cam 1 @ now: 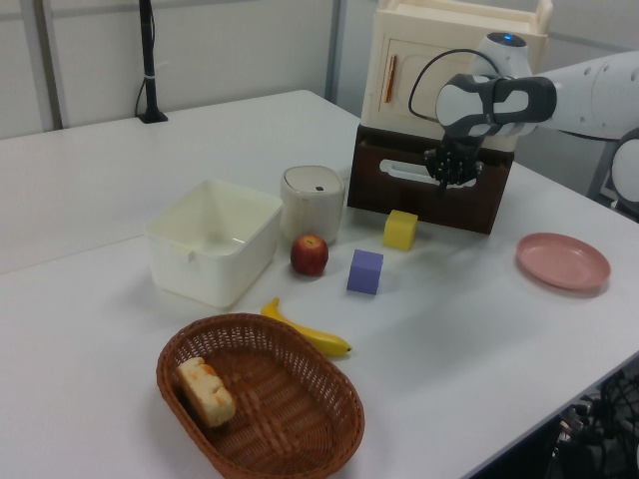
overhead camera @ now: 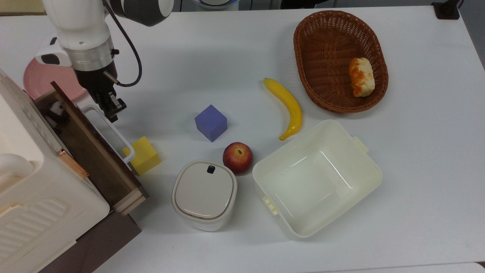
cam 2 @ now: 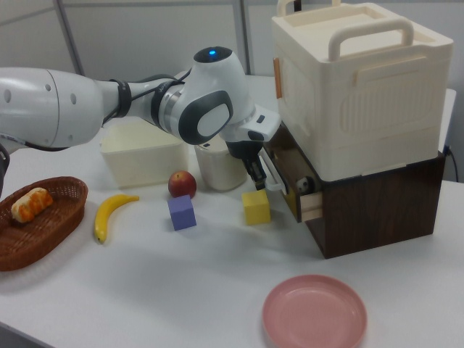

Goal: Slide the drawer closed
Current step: 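Push the drawer front with the gripper into the brown cabinet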

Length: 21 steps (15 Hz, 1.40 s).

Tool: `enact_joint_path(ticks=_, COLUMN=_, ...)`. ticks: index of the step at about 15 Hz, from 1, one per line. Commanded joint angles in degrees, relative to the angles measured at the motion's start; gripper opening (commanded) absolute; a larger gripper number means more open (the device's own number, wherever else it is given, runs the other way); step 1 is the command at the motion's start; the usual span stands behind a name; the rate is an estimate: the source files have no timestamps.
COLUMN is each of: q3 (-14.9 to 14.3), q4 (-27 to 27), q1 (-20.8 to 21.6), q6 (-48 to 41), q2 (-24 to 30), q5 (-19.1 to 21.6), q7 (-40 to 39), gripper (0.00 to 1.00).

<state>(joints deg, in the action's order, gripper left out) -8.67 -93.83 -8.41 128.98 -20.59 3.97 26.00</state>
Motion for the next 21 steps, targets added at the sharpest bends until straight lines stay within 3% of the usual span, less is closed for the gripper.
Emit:
enact_joint_path(ticks=1, q3=-0.5, q4=3.1, q1=-0.8, q6=1.7, q2=-2.4, q5=0.6, q7=-0.1, gripper=0.00)
enact_joint_path(ticks=21, q3=0.1, q4=7.3, q1=-5.6, q6=1.7, q2=-5.8, q5=0.7, q7=-0.6, gripper=0.00)
